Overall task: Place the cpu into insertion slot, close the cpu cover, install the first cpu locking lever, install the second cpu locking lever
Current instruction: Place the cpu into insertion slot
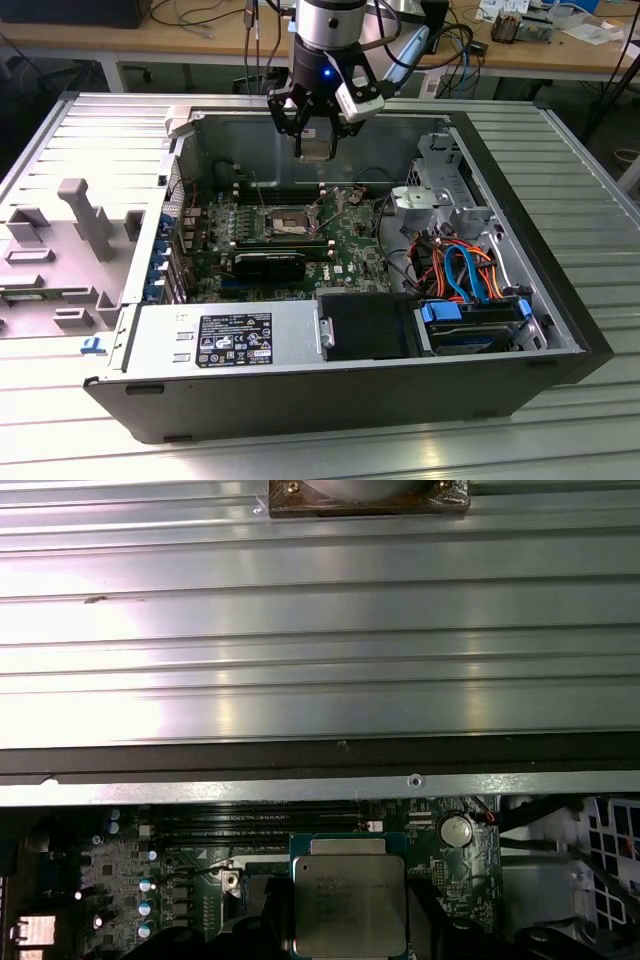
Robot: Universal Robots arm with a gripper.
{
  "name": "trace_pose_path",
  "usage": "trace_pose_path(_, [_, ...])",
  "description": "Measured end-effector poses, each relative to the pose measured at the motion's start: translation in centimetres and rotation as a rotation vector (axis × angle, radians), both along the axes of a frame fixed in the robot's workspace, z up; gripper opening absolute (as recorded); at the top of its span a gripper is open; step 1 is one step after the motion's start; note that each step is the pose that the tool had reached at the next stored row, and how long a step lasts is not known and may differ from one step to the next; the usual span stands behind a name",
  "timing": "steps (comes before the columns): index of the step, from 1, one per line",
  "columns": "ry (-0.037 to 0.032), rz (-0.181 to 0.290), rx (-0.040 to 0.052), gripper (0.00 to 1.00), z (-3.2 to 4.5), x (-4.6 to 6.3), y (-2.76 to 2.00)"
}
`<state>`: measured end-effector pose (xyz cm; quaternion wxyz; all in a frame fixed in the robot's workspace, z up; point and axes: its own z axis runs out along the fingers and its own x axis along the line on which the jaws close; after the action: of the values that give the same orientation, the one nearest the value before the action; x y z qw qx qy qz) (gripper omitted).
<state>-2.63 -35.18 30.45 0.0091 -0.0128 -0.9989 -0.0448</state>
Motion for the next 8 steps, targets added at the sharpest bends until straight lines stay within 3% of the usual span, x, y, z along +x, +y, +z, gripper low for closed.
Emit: trace_pose_path(8, [0.0, 0.0, 0.0, 0.54, -0.2, 0.0, 0.0])
